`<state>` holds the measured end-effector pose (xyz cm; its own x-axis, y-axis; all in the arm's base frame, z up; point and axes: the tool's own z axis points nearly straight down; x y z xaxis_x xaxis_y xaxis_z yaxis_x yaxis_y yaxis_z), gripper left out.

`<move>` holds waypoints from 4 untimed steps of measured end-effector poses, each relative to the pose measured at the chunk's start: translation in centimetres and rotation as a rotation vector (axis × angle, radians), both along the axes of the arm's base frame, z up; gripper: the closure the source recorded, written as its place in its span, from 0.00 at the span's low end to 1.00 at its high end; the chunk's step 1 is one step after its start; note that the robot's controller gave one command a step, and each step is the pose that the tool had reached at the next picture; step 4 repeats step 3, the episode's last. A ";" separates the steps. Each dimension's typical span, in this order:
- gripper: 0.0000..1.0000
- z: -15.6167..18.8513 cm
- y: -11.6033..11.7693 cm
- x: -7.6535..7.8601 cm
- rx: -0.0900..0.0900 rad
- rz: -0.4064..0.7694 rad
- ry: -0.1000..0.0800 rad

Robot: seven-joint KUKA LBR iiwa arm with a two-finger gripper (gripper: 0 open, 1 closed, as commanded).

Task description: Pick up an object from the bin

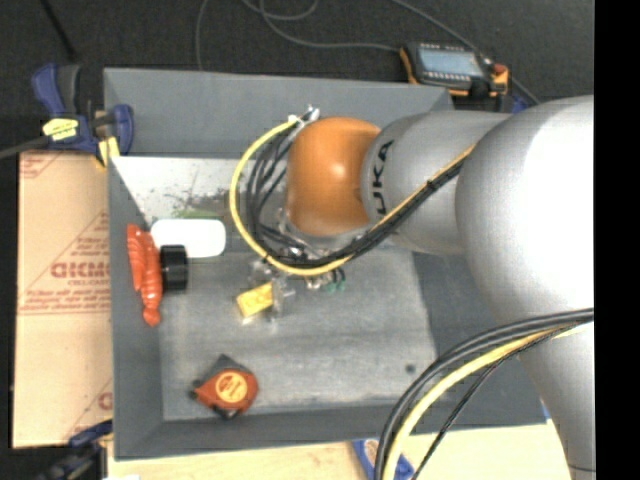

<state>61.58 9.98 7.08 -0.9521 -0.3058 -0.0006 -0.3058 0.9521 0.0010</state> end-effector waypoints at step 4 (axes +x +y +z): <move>1.00 1.1 0.0 -0.1 0.000 -0.001 0.000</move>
Offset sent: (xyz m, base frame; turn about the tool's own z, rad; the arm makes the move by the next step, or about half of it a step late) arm 0.0001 0.0001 0.0228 0.0000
